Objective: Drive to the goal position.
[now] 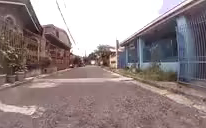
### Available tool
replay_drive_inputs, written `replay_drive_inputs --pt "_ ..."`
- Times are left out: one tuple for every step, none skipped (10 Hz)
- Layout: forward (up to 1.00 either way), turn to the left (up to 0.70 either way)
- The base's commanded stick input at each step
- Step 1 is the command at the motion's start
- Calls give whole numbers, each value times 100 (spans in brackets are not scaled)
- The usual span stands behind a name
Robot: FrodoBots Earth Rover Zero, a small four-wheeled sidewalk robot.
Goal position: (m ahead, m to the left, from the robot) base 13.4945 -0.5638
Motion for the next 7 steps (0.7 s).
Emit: replay_drive_inputs --pt "85 0" --pt "85 0" --pt "85 0" --pt "85 0" --pt "85 0" --pt "85 0" --pt "85 1"
